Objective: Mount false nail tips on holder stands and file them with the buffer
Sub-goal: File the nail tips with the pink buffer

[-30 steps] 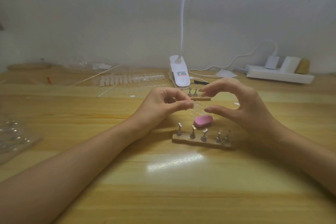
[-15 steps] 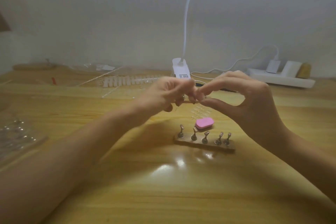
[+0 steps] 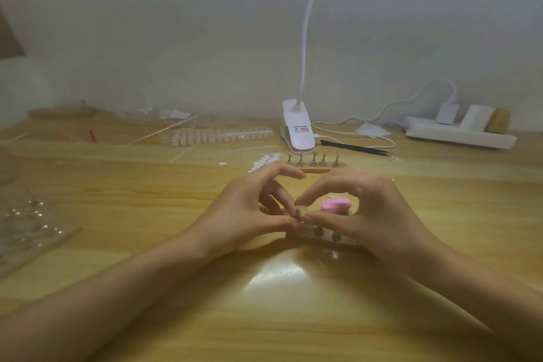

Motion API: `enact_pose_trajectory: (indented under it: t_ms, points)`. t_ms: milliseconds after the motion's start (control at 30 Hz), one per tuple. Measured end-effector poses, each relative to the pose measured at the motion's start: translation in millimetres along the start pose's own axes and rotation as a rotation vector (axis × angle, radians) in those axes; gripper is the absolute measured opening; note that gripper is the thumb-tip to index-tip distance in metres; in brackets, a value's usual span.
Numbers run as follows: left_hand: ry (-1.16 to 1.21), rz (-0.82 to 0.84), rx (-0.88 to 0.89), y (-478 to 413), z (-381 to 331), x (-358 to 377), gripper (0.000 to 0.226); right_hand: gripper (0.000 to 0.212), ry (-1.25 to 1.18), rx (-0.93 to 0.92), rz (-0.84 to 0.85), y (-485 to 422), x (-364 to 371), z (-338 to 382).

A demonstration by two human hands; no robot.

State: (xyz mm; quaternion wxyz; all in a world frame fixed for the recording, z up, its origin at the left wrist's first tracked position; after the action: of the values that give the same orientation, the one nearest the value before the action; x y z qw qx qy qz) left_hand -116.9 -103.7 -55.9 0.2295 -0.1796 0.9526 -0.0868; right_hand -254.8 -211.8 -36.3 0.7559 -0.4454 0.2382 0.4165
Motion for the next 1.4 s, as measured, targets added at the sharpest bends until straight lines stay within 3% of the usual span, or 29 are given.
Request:
enact_pose_trajectory:
  t_ms: [167, 733, 867, 1167, 1400]
  points:
    - [0.004, -0.072, 0.031, 4.1, -1.2, 3.3, 0.052, 0.011, 0.089, -0.019, -0.015, 0.0, 5.5, 2.8]
    - [0.079, -0.053, -0.001, 4.2, 0.1, 3.3, 0.051, 0.018, 0.338, 0.007, -0.104, 1.1, 9.6, 4.6]
    - [0.089, -0.042, -0.006, 4.8, -0.4, 3.5, 0.050, 0.034, 0.329, -0.062, -0.115, 5.0, 1.8, 5.4]
    - [0.066, -0.045, -0.007, 4.9, 1.0, 3.4, 0.046, 0.023, 0.417, -0.260, -0.143, 9.8, 1.1, 6.8]
    - [0.063, -0.048, 0.002, 6.0, 2.2, 3.2, 0.043, 0.026, 0.384, -0.246, -0.108, 8.3, 1.4, 6.9]
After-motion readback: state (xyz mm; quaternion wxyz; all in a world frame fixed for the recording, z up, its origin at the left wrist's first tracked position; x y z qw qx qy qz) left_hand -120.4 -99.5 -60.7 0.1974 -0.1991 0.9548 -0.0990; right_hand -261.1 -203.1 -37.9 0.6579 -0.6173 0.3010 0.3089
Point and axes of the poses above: each hand's wrist, its own y-axis away from the middle knuckle, its own x-axis out of the palm, z = x × y, the point moved 4 cm from there along -y, towards the middle knuckle, and after that the axes turned 8 degrees about y, right-handed, at the moved point
